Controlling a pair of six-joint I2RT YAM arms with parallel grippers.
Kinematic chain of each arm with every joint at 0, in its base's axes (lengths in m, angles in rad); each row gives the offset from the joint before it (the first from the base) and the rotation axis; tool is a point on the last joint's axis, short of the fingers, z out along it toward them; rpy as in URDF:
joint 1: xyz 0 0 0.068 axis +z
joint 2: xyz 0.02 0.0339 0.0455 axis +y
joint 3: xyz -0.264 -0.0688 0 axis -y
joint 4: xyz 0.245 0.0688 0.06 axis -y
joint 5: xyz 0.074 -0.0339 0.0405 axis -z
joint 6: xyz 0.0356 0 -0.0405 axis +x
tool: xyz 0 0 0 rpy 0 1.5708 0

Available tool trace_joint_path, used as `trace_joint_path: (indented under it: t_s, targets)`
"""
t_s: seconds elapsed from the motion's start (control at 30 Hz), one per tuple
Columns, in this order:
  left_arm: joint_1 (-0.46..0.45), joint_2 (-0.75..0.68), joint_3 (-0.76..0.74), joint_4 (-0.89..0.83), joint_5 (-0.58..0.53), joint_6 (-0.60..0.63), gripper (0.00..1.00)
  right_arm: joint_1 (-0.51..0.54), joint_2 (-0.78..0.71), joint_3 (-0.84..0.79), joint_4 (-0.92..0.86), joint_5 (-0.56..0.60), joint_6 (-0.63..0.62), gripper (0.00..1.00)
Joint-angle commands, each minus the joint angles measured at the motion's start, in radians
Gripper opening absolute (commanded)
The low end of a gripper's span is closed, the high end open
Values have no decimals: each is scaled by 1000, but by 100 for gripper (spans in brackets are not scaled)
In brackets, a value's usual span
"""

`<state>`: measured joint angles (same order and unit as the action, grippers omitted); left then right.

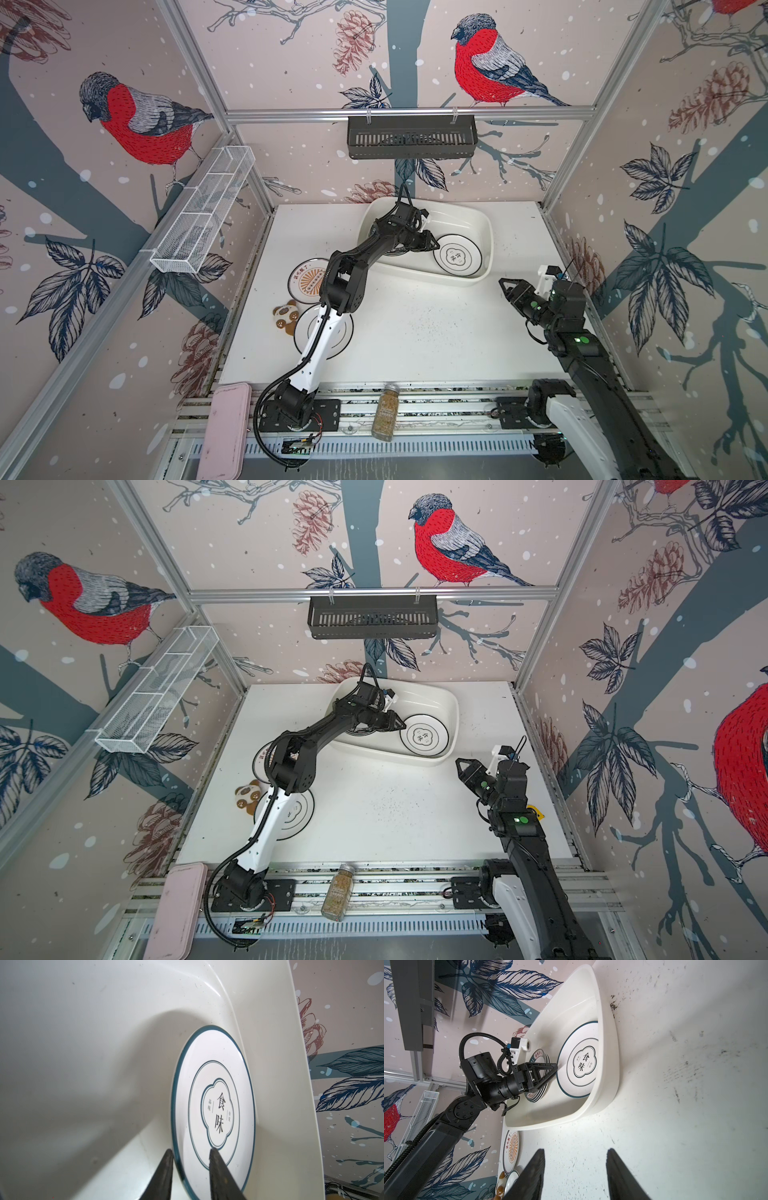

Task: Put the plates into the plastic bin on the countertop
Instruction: 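Lay the plate flat in the bin and open the left gripper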

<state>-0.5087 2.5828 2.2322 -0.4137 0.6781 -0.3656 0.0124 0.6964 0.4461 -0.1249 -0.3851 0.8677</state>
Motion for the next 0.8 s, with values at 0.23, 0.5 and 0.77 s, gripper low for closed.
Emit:
trace_joint_path:
  t_s: [0.23,0.5,0.77]
  targets:
    - [-4,-28,-8,-3,-8,19,34,1,-5,16,29,-14,4,50]
    - [-4,-35,-27,7,-1,2,35,1,-18,12,23,-14,8,50]
    - [-5,-69,-37,-7,-18,24,35,1,-24,29,16,-25,4,50]
